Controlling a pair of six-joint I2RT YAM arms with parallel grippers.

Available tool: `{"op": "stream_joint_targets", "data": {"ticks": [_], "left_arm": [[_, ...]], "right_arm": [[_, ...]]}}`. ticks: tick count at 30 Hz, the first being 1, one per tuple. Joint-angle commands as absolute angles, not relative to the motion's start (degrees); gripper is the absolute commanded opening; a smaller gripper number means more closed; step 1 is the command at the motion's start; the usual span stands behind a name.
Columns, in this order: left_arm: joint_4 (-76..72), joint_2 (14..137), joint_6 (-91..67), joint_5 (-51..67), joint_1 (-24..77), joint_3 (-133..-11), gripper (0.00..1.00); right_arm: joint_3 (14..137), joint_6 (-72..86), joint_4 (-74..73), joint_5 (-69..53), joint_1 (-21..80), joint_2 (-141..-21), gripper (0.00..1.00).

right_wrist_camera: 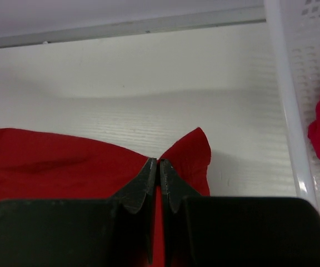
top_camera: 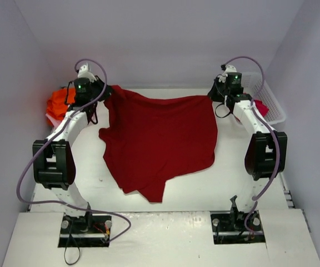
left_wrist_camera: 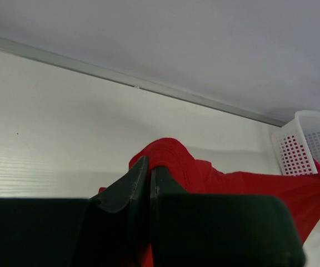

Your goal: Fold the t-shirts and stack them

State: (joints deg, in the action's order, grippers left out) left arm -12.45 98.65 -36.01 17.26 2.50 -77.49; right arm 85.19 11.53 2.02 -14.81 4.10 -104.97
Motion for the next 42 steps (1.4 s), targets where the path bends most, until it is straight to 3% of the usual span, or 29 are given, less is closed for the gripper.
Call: {"op": "stream_joint_targets", "data": {"ticks": [1,12,14,15,17,18,19,20,21,24,29,34,42], "left_arm": [[-18.5,98.6,-37.0,18.9,2.0,-80.9,0.0],[-17.9,102.9,-35.0,17.8,2.0,-83.7,0.01],[-17.6,104.2,-34.7,17.8,2.0,-84.7,0.14],[-17.5,104.7,-34.5,18.1,2.0,-85.9,0.34],[-16.6,106.3,-34.3,18.3,2.0,-87.1,0.59],[-16.3,106.7,-34.3,18.3,2.0,-87.8,0.77],[-15.9,107.3,-34.5,18.4,2.0,-88.6,0.84],[-15.9,107.5,-34.7,18.5,2.0,-88.8,0.84],[-16.0,107.4,-35.2,18.5,1.9,-88.7,0.84],[-17.9,105.0,-35.9,18.5,2.1,-87.2,0.84],[-15.9,96.8,-36.5,19.2,3.8,-85.7,0.84],[-11.1,88.6,-35.0,14.4,12.4,-81.1,0.84],[-13.7,84.7,-42.5,13.1,17.3,-68.7,0.84]], "right_arm": [[89.9,12.0,8.0,-17.2,4.7,-106.0,0.0],[92.6,11.2,11.6,-19.3,5.0,-114.6,0.0],[92.8,10.6,12.0,-19.2,5.1,-116.1,0.0],[92.9,9.9,12.5,-19.0,5.1,-117.1,0.0],[93.1,9.3,12.9,-18.4,5.3,-117.9,0.0],[93.3,8.9,13.1,-18.0,5.4,-118.5,0.12],[93.5,8.6,13.3,-16.8,5.4,-119.3,0.29],[93.8,8.3,13.3,-16.1,5.6,-119.8,0.47],[94.0,7.7,13.4,-15.4,6.1,-119.9,0.77],[93.3,4.0,14.3,-10.0,8.5,-117.2,1.0],[89.6,-1.8,15.9,-0.8,14.3,-108.6,1.0],[83.1,5.3,14.4,-4.4,17.0,-99.8,1.0],[64.6,11.3,15.7,-4.1,18.8,-88.4,1.0]]}}
